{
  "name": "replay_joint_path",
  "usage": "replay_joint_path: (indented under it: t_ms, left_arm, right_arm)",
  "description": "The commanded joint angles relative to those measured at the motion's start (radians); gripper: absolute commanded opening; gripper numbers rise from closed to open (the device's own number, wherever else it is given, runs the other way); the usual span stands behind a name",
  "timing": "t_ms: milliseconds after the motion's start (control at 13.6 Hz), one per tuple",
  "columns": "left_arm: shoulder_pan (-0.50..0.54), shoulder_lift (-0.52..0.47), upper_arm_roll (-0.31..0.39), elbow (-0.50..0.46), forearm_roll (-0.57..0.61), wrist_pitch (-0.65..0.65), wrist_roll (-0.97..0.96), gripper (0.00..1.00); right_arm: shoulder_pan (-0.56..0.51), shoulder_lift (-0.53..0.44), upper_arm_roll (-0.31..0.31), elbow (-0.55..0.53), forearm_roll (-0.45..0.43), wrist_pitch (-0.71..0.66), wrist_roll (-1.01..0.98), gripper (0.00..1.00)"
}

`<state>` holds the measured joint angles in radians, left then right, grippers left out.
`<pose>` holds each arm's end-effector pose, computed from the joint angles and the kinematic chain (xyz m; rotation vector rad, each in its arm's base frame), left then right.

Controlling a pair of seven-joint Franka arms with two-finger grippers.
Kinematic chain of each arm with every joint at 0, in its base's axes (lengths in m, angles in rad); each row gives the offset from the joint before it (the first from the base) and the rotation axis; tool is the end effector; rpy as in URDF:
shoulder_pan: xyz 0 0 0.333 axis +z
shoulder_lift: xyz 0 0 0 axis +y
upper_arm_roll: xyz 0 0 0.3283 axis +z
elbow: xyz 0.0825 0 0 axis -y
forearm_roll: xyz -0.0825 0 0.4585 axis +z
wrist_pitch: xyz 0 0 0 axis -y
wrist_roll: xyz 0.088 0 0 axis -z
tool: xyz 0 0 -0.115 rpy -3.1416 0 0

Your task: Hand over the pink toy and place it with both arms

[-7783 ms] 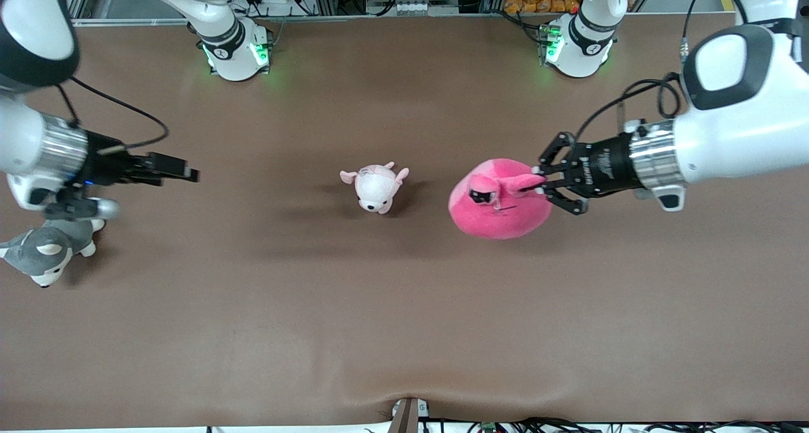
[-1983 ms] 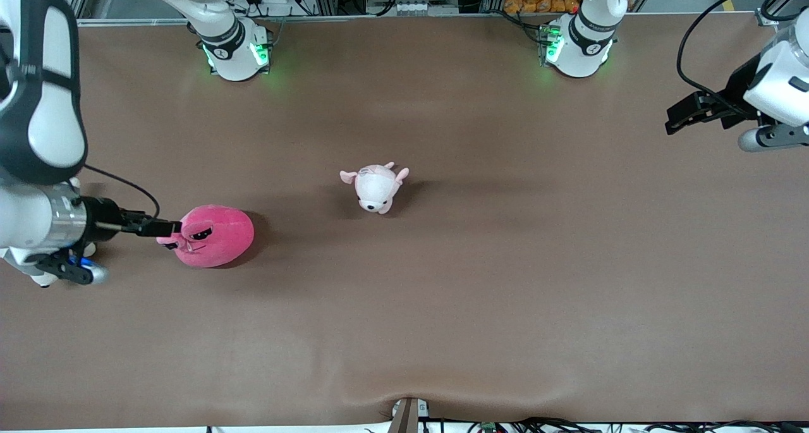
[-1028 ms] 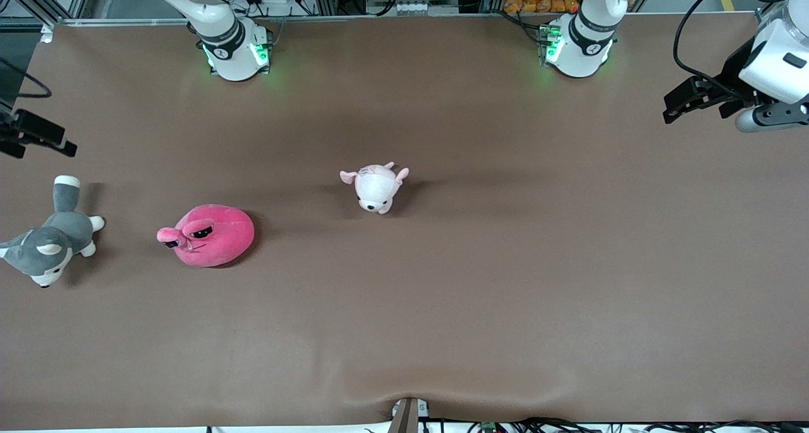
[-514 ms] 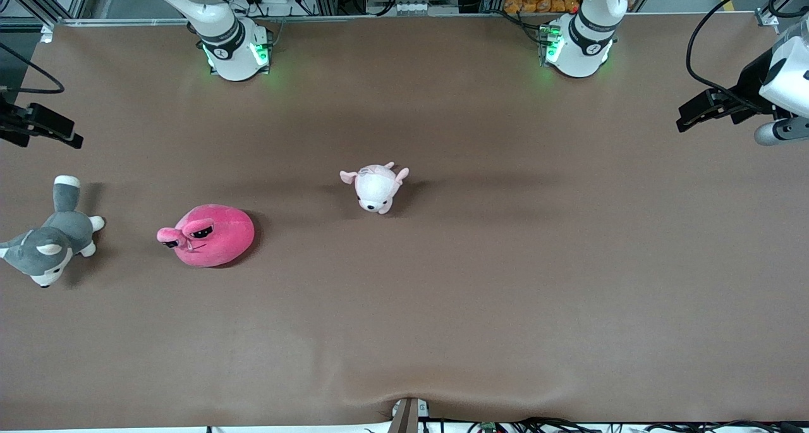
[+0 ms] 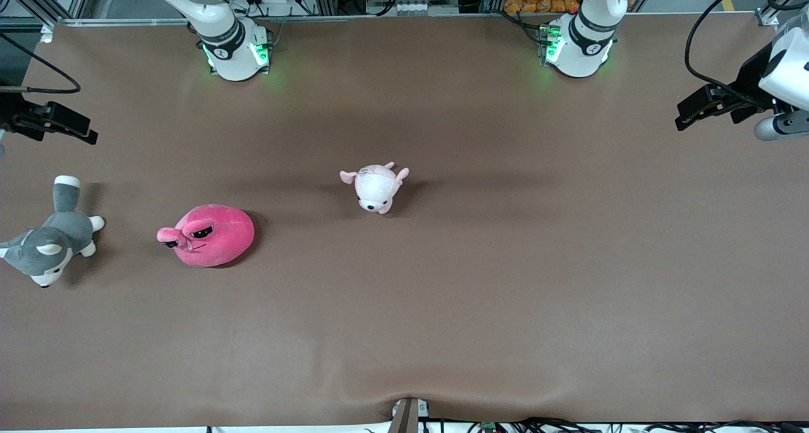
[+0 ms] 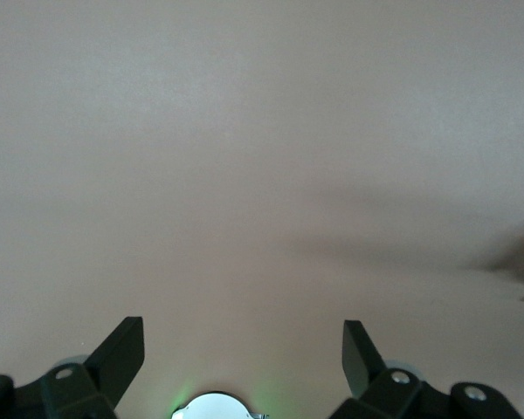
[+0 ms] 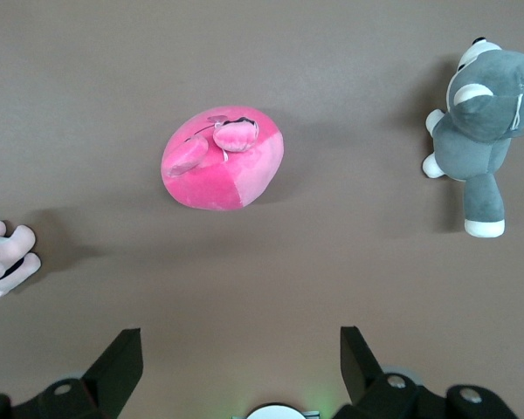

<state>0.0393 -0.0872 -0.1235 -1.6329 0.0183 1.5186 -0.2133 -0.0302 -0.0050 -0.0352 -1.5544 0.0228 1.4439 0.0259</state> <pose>0.5928 -0.0509 0.6435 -3.1020 -0.2026 0.0360 0.6118 -0.0373 0.6304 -3.1092 0.1394 0.1636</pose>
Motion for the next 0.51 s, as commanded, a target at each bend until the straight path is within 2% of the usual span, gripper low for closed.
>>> replay_joint_path:
  t_ms: [0, 441]
  left_arm:
    - [-0.004, 0.001, -0.011, 0.024, 0.020, -0.023, -0.001, 1.00]
    - [-0.001, 0.009, -0.012, 0.062, 0.022, -0.064, -0.001, 1.00]
  right_arm:
    - [-0.004, -0.026, 0.012, -0.012, -0.018, -0.013, 0.016, 1.00]
    - [0.022, -0.023, 0.000, -0.012, -0.018, -0.020, 0.016, 1.00]
